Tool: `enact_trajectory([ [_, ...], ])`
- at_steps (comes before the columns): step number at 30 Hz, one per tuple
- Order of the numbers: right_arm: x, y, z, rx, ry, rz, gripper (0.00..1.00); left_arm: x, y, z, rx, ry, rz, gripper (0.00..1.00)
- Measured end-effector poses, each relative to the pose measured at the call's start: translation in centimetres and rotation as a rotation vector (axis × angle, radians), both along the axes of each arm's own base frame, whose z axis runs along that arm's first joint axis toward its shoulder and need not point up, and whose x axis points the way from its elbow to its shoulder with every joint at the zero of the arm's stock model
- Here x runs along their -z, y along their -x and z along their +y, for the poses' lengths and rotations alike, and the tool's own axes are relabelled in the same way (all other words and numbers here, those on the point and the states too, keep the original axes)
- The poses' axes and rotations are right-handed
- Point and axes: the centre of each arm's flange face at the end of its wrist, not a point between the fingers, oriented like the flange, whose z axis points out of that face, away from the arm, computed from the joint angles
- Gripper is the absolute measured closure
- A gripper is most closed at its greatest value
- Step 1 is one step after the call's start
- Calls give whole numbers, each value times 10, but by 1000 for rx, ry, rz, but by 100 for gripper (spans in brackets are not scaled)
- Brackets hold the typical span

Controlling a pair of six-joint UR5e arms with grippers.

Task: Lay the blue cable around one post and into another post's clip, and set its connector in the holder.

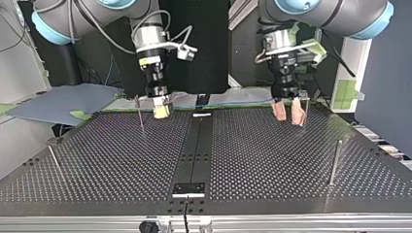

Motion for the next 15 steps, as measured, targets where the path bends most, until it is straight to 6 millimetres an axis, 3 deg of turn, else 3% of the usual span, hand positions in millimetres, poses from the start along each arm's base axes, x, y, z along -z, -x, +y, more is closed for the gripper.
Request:
enact_trajectory([
  [7, -10, -6, 1, -6, 13, -9, 100, -17, -8, 7, -11, 9, 7, 0],
  [15, 7, -18, 2, -27, -2, 12, 100, -41, -21, 25, -36, 43, -30, 0],
])
